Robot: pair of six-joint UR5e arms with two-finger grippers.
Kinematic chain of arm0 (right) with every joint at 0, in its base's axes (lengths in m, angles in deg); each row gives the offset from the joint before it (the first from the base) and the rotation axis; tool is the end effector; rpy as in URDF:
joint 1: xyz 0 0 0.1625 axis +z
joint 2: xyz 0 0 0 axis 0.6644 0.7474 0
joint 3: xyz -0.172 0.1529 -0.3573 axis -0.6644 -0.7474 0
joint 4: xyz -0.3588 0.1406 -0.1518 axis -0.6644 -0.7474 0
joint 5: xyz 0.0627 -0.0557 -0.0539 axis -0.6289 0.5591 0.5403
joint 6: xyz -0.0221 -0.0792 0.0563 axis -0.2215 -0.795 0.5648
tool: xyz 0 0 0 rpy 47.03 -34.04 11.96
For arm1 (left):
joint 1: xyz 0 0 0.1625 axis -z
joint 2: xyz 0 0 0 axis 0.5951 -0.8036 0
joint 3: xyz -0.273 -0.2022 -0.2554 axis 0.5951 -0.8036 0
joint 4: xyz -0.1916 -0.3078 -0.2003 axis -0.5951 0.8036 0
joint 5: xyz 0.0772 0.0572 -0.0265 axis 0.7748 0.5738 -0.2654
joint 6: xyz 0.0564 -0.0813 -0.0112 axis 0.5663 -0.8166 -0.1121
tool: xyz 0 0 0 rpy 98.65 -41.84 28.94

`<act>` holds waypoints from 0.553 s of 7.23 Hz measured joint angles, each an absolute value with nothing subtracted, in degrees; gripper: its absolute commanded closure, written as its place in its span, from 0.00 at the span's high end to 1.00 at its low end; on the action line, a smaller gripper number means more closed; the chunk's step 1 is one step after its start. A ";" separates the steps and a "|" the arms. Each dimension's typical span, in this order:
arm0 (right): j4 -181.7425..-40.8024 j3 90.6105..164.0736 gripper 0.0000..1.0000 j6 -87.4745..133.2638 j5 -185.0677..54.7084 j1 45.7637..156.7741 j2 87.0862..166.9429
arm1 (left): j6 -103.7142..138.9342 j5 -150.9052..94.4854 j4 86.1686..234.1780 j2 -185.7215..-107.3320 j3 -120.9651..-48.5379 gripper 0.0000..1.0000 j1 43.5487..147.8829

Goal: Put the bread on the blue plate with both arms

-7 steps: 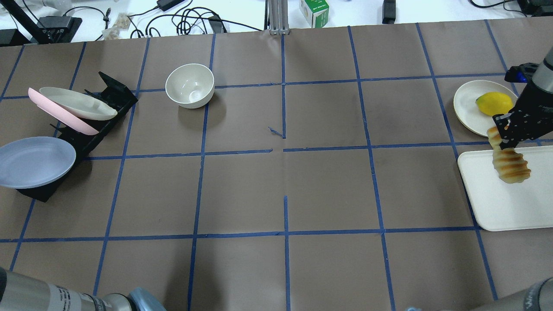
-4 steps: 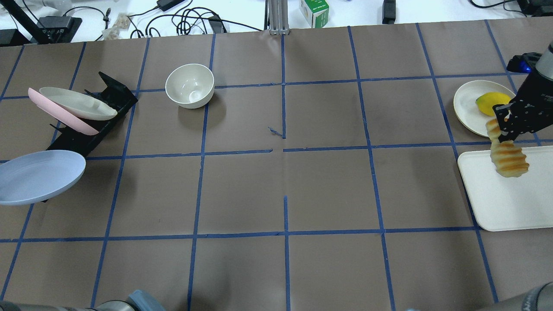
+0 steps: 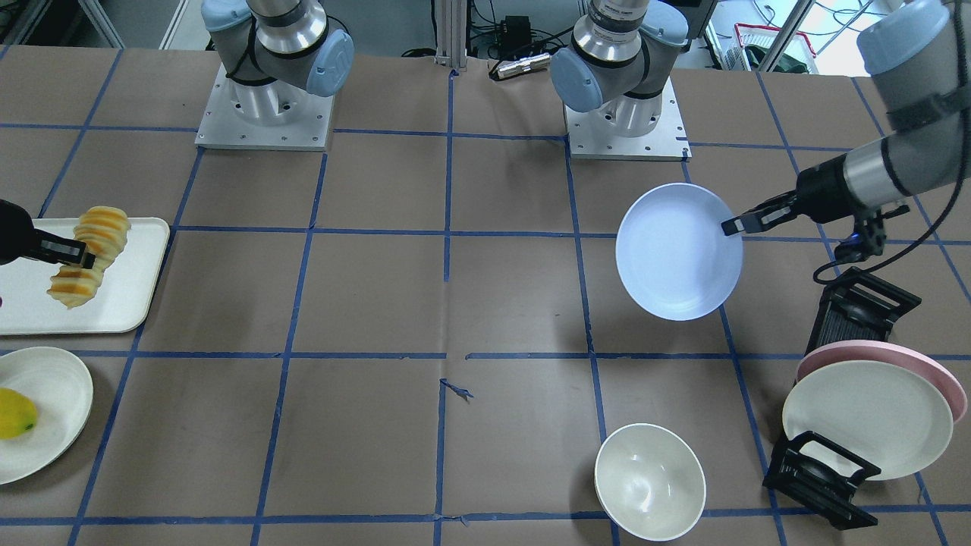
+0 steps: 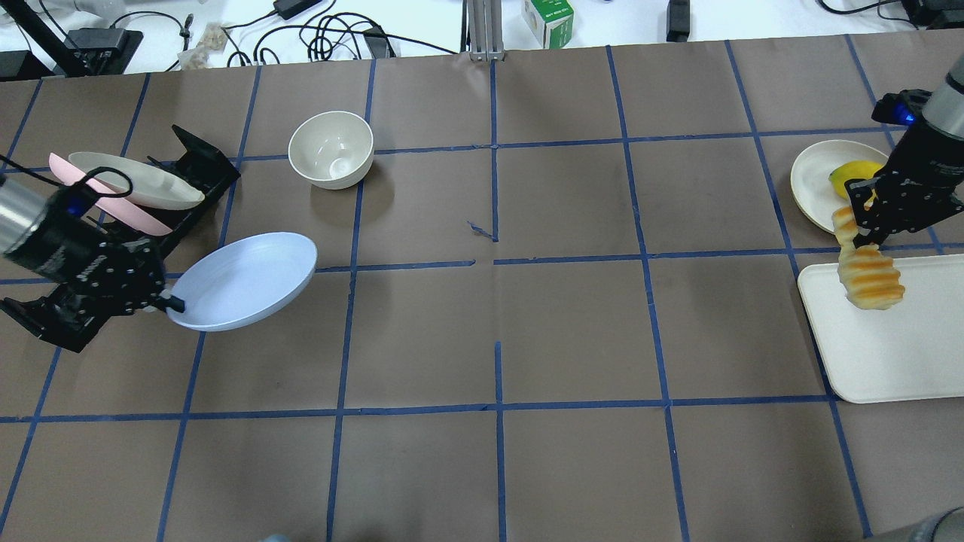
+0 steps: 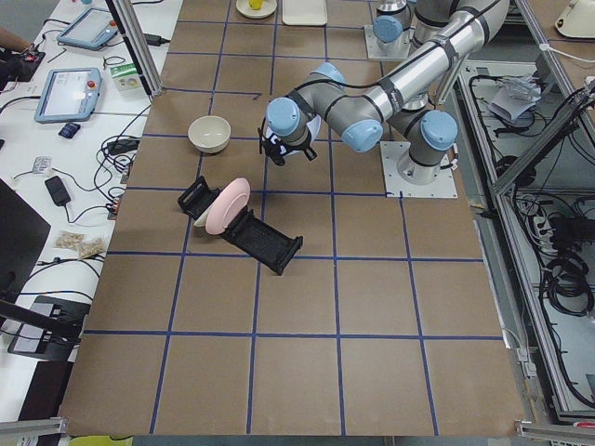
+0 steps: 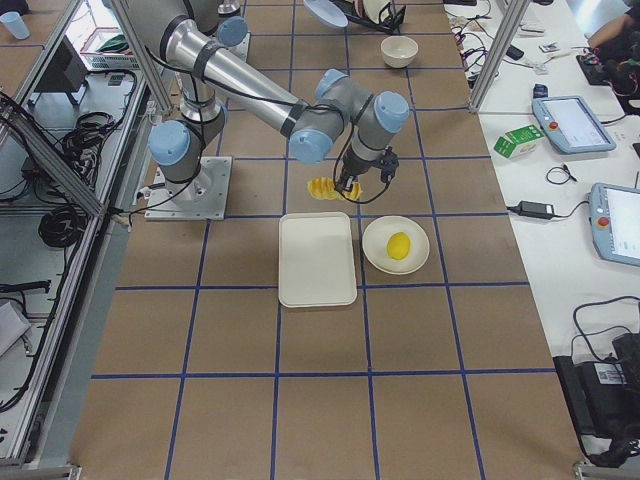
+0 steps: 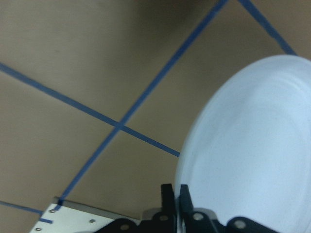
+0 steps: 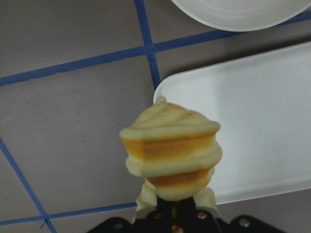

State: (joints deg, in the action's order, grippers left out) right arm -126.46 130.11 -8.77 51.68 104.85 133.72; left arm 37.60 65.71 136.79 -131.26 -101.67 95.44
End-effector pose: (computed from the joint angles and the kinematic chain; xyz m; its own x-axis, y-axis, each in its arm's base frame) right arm -0.1282 -0.5350 0.3226 -0.9809 0.1939 -0.0159 0.1801 0.9359 0.3027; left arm 0.0898 -0.4655 0.3097 -0.7897 -0.5284 0.3117 -0.3967 0.8274 0.3976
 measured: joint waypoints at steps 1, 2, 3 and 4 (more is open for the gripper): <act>-126.30 130.13 0.00 -8.74 51.66 105.13 133.74 | 36.10 62.77 131.46 -131.67 -103.80 0.00 101.15; -126.21 130.17 0.00 -8.73 51.57 105.28 133.75 | 31.99 61.36 122.74 -132.19 -106.79 0.00 108.24; -126.15 130.26 0.00 -8.70 51.50 105.32 133.74 | 25.63 60.92 112.29 -132.99 -110.01 0.00 114.79; -126.12 130.37 0.00 -8.66 51.47 105.34 133.73 | 18.03 60.90 102.38 -134.43 -112.55 0.00 120.40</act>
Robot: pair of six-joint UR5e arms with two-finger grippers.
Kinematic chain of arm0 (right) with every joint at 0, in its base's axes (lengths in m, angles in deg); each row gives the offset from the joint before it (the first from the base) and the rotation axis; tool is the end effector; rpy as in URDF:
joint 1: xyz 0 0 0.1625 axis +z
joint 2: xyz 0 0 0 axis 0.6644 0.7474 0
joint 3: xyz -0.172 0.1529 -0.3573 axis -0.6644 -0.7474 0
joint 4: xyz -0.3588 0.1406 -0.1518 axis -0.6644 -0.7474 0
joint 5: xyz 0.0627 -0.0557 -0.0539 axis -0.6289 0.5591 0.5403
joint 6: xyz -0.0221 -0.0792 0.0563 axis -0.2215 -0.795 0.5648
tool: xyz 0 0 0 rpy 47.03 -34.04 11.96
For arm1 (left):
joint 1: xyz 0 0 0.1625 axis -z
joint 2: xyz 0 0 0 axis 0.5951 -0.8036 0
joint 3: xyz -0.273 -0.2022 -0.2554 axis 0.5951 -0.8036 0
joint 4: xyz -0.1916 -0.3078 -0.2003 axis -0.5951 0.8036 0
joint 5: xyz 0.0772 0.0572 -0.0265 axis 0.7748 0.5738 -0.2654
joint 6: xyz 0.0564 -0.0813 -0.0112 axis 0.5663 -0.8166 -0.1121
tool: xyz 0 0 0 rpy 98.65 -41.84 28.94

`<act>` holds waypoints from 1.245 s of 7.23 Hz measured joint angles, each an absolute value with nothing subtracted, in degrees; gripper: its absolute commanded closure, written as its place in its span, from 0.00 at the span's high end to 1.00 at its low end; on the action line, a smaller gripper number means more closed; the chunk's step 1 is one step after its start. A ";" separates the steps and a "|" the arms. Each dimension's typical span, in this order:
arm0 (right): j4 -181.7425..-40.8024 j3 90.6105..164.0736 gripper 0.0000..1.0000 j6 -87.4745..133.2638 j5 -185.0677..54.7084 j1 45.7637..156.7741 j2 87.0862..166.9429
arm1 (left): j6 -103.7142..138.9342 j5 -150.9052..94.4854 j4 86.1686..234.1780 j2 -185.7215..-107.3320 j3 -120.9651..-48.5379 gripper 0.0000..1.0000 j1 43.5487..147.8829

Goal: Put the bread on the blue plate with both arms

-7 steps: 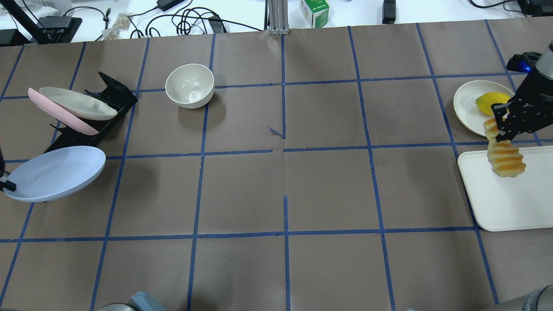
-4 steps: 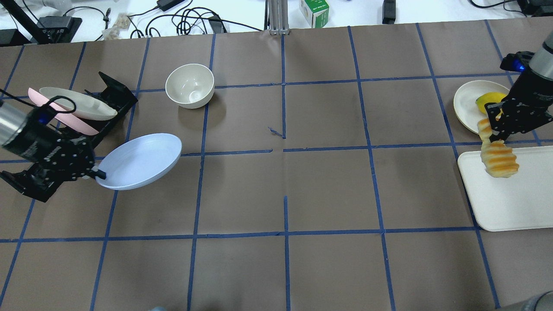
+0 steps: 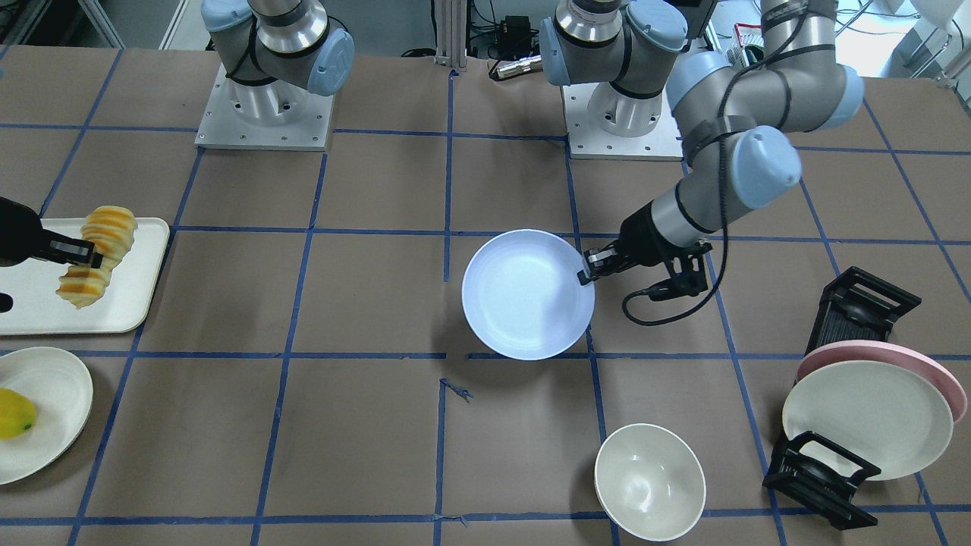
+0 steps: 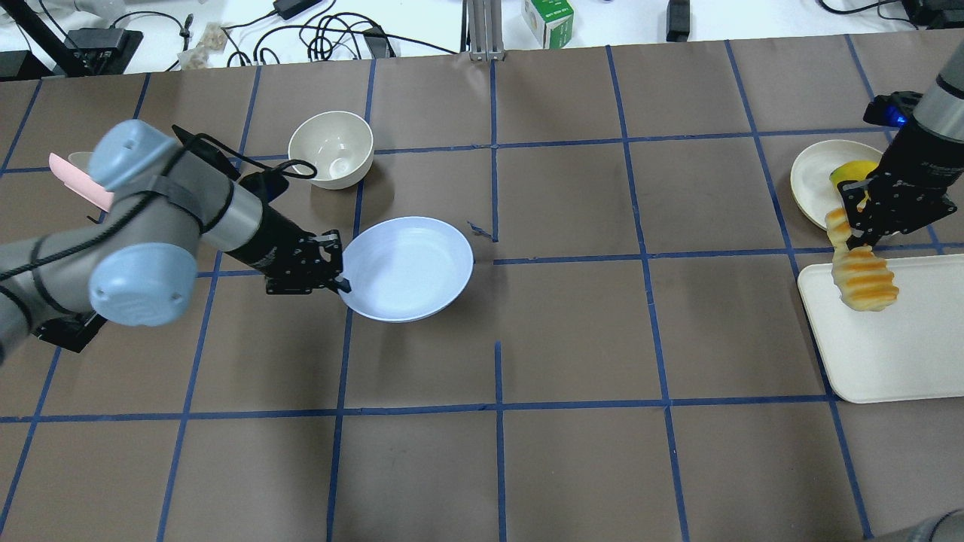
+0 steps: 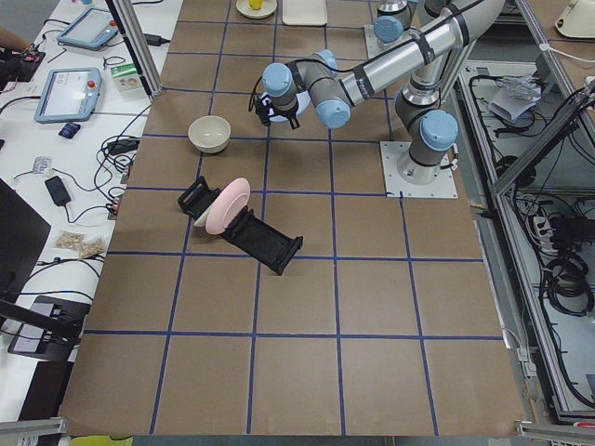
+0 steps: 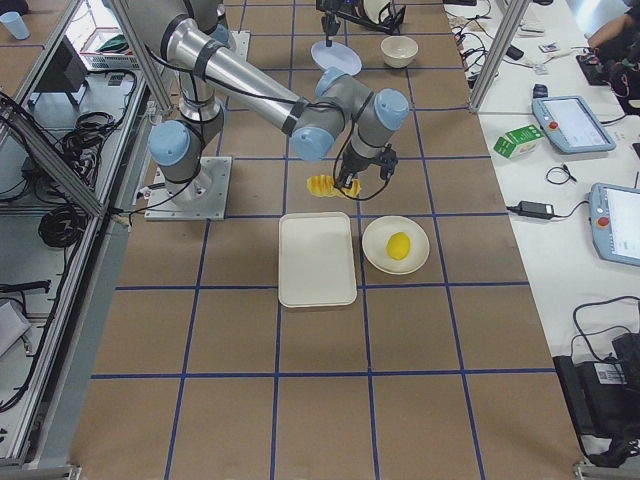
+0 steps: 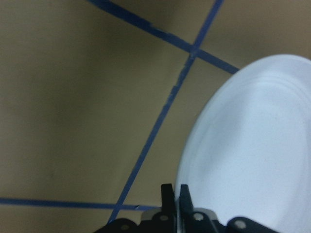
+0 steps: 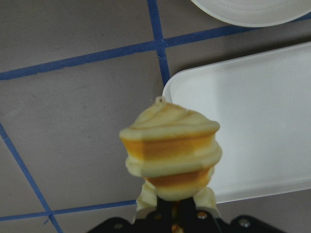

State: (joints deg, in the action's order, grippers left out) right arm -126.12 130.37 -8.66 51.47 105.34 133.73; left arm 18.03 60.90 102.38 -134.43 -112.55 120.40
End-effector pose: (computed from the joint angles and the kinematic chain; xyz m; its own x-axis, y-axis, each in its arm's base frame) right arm -0.1225 -0.5345 0.3203 -0.9818 0.1885 -0.0214 0.1726 0.9345 0.3112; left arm -0.1209 -0.4790 0.2519 -0.8611 -0.3709 0.3478 -0.3293 0.9280 0.1744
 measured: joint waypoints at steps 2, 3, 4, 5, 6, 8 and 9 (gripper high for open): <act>-126.21 130.22 0.00 -7.98 51.34 106.18 133.77 | 8.34 61.58 90.53 -137.98 -114.18 0.00 128.15; -126.34 130.09 0.00 -6.45 51.23 107.48 133.81 | 5.64 62.38 87.14 -139.55 -114.36 0.41 130.65; -126.48 129.93 0.00 -4.48 51.07 109.41 133.79 | 4.56 63.67 85.60 -140.79 -114.37 0.92 131.93; -126.55 129.79 0.00 -1.88 50.39 111.49 133.77 | 4.34 65.13 84.91 -141.55 -114.18 1.00 132.42; -126.56 129.66 0.00 0.88 49.31 113.58 133.81 | 4.50 66.16 84.29 -141.27 -113.19 1.00 132.57; -126.43 128.52 0.00 4.19 48.17 118.71 133.84 | 7.00 69.71 89.80 -139.11 -106.68 1.00 131.30; -126.37 127.89 0.00 7.46 47.94 122.45 133.85 | 13.12 72.67 98.98 -137.77 -101.04 1.00 129.28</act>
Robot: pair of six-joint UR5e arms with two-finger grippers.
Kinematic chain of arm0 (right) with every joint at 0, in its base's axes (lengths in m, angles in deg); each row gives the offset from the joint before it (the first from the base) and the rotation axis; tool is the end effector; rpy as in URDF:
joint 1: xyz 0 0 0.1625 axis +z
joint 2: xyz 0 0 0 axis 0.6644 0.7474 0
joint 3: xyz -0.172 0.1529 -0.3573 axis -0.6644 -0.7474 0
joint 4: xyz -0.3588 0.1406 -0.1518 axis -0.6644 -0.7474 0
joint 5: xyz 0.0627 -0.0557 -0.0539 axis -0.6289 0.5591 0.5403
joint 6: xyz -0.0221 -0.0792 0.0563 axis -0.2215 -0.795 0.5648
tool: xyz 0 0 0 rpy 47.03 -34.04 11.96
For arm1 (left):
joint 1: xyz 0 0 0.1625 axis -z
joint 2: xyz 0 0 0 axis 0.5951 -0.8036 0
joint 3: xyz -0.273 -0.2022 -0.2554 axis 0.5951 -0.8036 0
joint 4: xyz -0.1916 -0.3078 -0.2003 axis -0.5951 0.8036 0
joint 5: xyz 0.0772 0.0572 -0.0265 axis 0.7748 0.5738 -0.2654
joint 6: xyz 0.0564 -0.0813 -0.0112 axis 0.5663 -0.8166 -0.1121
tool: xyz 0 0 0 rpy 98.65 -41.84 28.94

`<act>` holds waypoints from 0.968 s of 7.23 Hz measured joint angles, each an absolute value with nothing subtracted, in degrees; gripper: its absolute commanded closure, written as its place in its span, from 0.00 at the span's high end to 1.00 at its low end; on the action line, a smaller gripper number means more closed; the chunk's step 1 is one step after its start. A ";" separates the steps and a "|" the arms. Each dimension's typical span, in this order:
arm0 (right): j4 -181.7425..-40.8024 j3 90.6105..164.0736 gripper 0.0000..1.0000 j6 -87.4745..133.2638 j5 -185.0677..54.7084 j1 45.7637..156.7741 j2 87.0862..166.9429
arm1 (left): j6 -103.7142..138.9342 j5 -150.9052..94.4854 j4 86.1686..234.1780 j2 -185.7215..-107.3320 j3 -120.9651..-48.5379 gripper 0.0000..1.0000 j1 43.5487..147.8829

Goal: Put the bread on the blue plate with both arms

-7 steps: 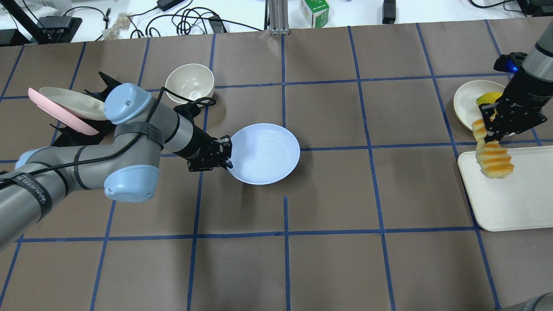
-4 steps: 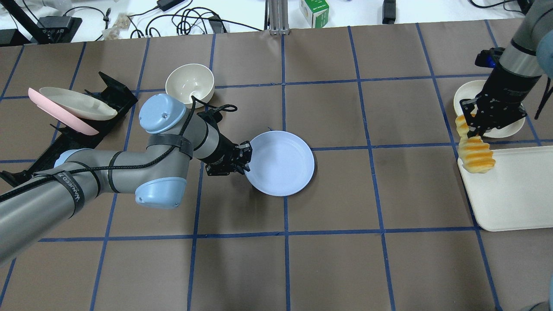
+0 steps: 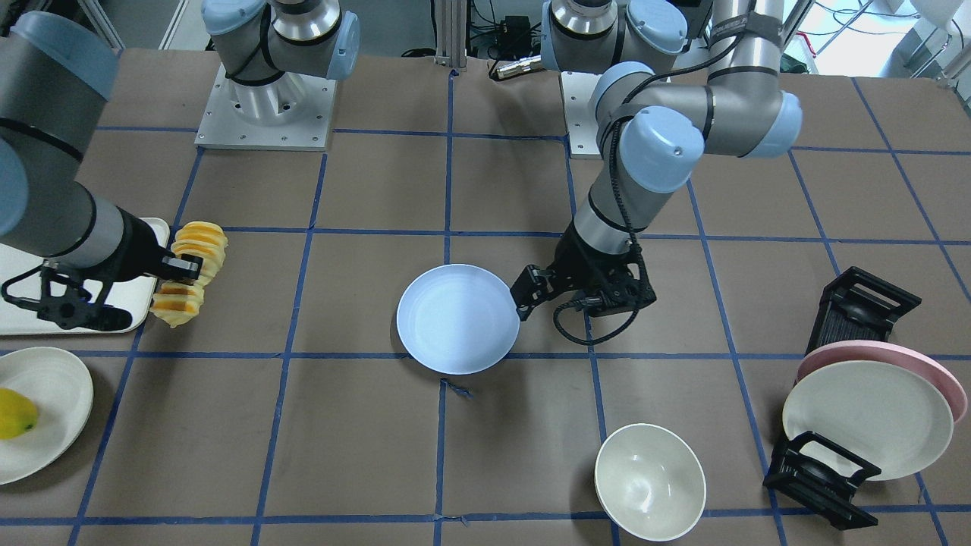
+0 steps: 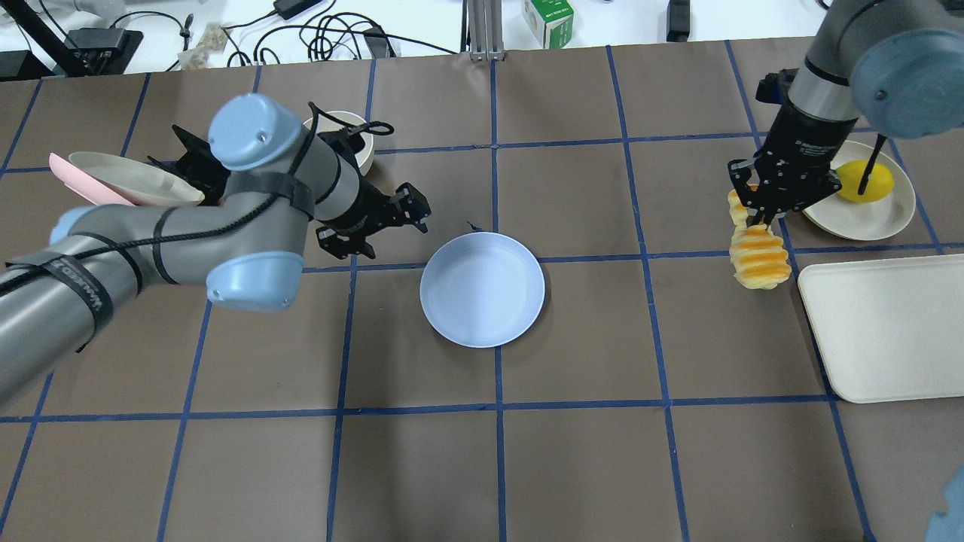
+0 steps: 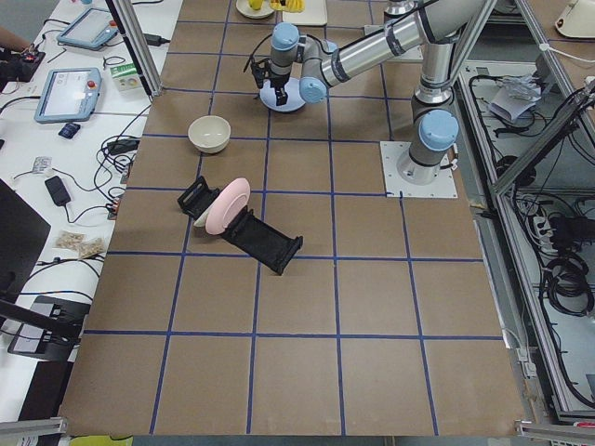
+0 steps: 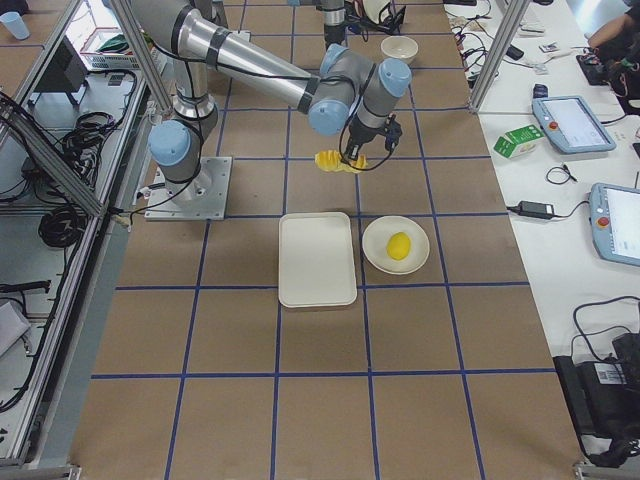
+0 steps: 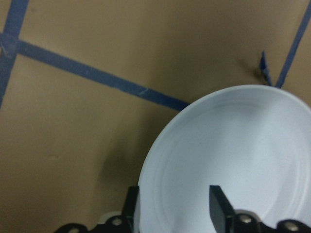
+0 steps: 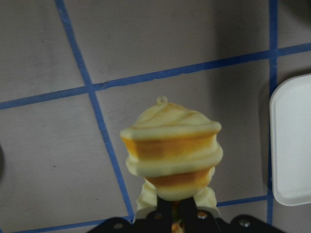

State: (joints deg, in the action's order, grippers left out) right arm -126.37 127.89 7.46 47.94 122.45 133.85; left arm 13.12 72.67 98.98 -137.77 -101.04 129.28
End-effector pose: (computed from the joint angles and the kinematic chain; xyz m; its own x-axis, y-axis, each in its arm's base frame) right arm 0.0445 -0.5584 0.3406 -0.9842 0.1769 0.0064 0.1725 0.9505 0.2583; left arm -0.1774 -0.5285 0.3099 -0.9416 -0.2612 0.2124 -0.2777 0.9593 -0.0515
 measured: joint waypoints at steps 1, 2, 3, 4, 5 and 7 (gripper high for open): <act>-126.38 127.59 0.00 11.28 47.61 126.68 133.83 | 21.31 75.79 108.88 -136.51 -95.24 1.00 126.60; -126.60 127.48 0.00 15.30 46.70 131.12 133.68 | 29.83 78.02 118.73 -135.23 -89.28 1.00 123.38; -127.26 127.52 0.00 19.80 45.29 135.52 133.26 | 34.77 79.85 127.69 -133.92 -83.91 1.00 121.05; -129.02 127.70 0.00 23.90 44.27 139.63 132.51 | 36.68 81.55 135.38 -132.30 -79.85 1.00 120.30; -132.16 127.93 0.00 27.30 43.79 143.49 131.23 | 36.66 82.10 139.97 -130.50 -77.72 1.00 121.17; -138.14 128.02 0.00 32.28 43.56 149.66 127.21 | 32.94 82.44 140.08 -129.25 -77.11 1.00 126.89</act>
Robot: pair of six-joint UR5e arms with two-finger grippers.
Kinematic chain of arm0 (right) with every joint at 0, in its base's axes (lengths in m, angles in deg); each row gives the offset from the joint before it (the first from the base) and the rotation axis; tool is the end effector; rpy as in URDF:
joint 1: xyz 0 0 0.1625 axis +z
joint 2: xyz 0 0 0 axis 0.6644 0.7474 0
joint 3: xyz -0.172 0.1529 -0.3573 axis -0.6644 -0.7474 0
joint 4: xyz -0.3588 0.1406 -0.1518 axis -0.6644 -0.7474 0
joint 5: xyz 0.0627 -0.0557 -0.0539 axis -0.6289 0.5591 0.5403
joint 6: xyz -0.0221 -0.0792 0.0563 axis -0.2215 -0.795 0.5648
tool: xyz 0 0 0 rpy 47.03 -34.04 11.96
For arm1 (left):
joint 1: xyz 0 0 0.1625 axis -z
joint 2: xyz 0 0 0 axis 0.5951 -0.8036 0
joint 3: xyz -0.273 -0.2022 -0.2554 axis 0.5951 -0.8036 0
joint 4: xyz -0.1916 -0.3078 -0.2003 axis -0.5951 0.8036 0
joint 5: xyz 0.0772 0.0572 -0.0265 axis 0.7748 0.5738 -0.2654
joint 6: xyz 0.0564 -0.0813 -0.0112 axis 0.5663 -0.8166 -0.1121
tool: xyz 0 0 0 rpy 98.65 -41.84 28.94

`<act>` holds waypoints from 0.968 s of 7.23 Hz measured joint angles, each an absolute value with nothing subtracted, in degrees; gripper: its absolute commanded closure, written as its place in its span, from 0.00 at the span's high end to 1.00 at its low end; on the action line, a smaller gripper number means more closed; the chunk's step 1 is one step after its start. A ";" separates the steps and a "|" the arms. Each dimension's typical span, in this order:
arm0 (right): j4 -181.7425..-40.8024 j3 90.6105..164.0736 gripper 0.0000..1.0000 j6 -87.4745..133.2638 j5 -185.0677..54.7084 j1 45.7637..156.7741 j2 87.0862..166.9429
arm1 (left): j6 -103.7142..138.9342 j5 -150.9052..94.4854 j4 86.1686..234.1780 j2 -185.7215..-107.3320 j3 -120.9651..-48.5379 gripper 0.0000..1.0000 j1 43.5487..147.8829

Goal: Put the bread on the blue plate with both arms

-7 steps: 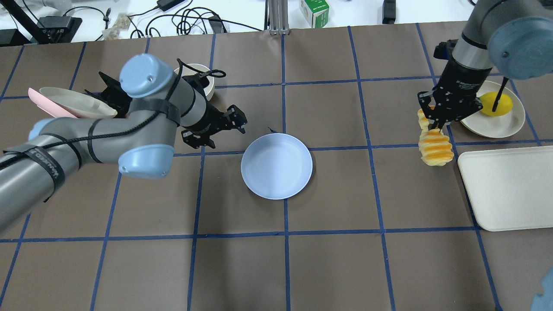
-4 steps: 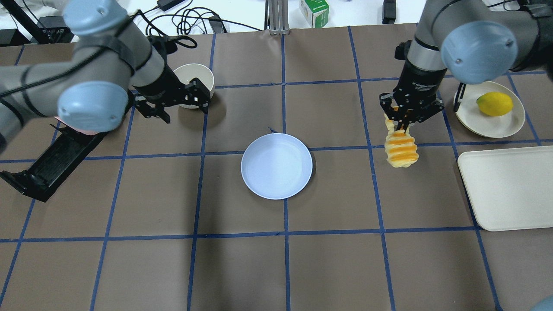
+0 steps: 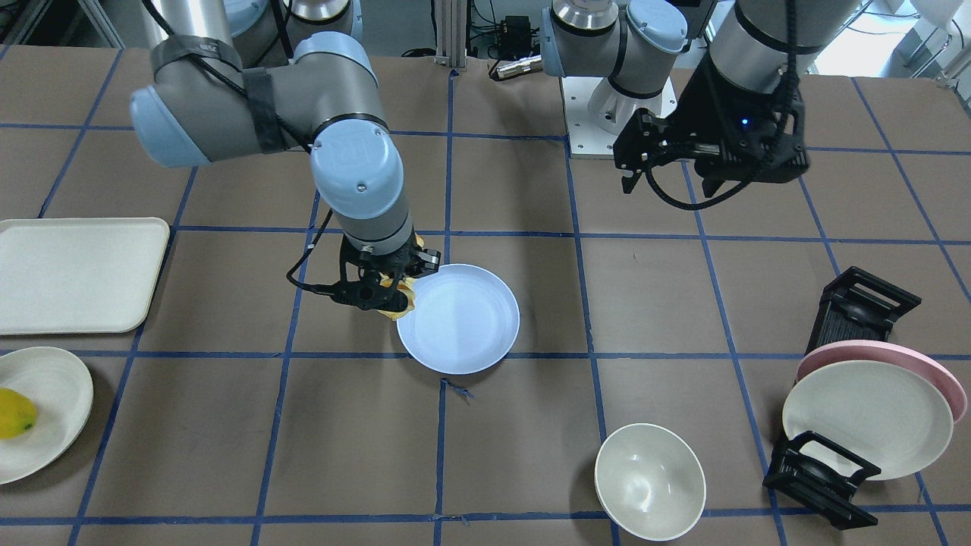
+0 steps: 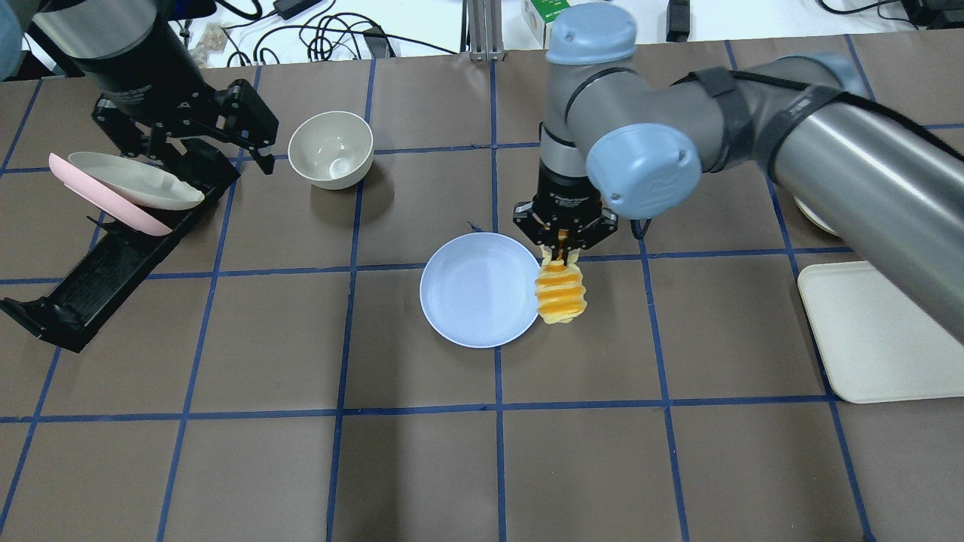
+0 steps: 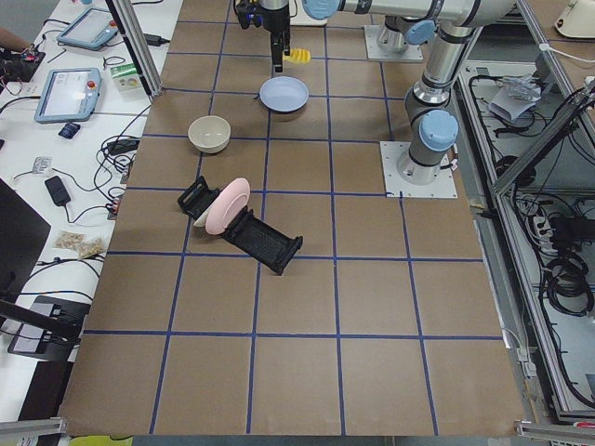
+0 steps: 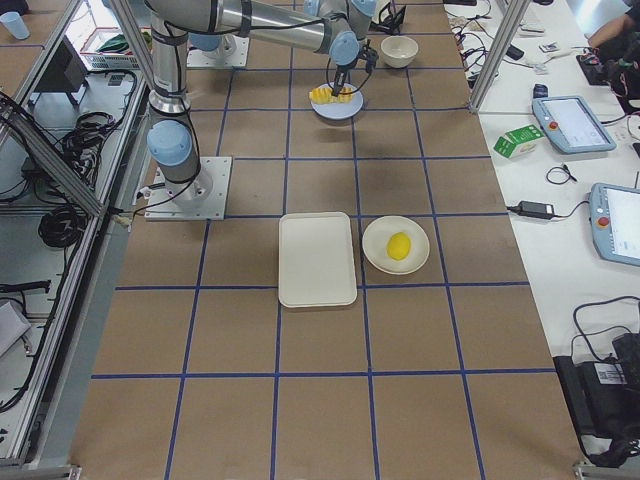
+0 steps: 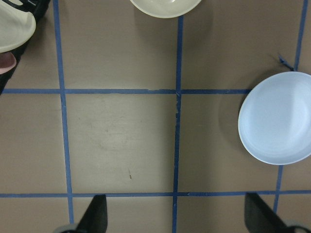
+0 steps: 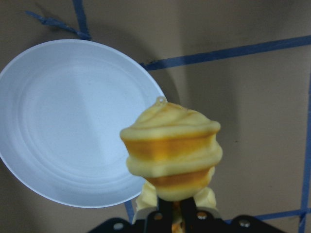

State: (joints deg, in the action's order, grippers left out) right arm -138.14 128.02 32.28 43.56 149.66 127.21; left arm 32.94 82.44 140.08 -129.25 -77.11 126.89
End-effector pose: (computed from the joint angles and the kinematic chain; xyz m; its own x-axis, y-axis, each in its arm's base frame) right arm 0.3151 -0.5135 0.2899 -0.9898 0.1423 0.0093 0.1415 0.9719 0.1879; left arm -0.1381 -0.5038 0.5142 -0.9997 0.0163 0.0157 0.0168 0.9993 0.0319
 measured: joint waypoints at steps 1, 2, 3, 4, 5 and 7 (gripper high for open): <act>-140.78 128.03 0.00 33.23 43.10 151.58 125.18 | 31.84 85.27 137.92 -129.16 -77.39 1.00 128.94; -143.58 128.04 0.00 33.56 41.92 152.76 123.48 | 31.37 86.81 137.14 -128.70 -77.62 1.00 129.27; -147.01 128.02 0.00 33.71 40.62 153.46 121.55 | 31.19 85.42 137.12 -128.25 -77.54 1.00 127.65; -149.54 127.94 0.00 33.83 39.92 153.88 119.78 | 31.28 82.66 137.20 -127.99 -77.49 1.00 125.04; -150.76 127.87 0.27 33.85 39.59 154.07 118.70 | 31.42 81.02 137.25 -127.78 -77.63 1.00 123.18; -151.39 127.99 0.92 33.84 39.48 154.26 117.73 | 31.26 80.18 137.32 -127.75 -77.83 1.00 122.24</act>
State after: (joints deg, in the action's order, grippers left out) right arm -151.39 127.99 33.84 39.48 154.26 117.73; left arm 31.26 80.18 137.32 -127.75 -77.83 122.24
